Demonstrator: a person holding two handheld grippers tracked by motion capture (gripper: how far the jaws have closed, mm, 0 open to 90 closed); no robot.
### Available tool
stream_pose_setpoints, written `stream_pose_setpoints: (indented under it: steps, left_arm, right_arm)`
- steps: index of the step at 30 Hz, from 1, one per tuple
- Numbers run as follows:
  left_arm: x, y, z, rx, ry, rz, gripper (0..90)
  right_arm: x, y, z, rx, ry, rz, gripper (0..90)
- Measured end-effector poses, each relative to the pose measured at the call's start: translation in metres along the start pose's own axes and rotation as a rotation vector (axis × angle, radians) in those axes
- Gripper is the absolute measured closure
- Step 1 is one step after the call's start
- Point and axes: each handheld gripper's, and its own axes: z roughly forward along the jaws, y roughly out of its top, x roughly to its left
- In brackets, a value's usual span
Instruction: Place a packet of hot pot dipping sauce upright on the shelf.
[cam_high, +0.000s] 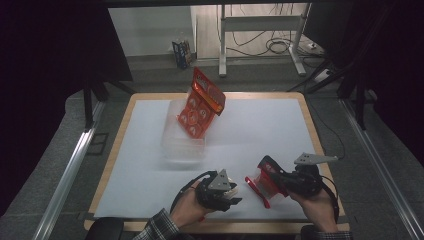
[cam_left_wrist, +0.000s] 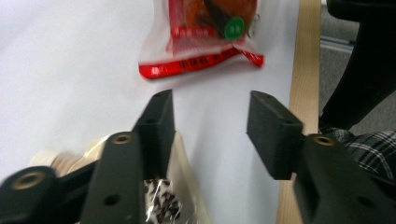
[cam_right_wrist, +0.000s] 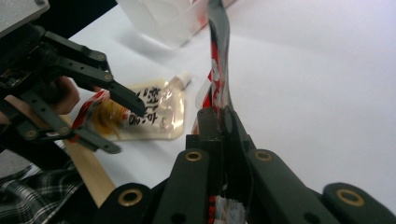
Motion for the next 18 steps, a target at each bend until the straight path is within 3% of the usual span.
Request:
stream_pose_setpoints:
  steps: [6,10,18]
  left_arm:
    - [0.008,-0.014,-0.018,-0.045,0.017,-0.065,31.9]
    - [0.012,-0.022,-0.027,-0.07,0.028,-0.098,25.7]
    - [0.012,-0.033,-0.041,-0.071,0.072,-0.114,13.0]
  right_arm:
    - [-0.001,0.014,0.0,-0.027,-0.006,-0.013,88.4]
    - [0.0,0.023,0.003,-0.034,-0.006,-0.03,88.5]
    - [0.002,0.043,0.008,-0.052,0.001,-0.07,88.4]
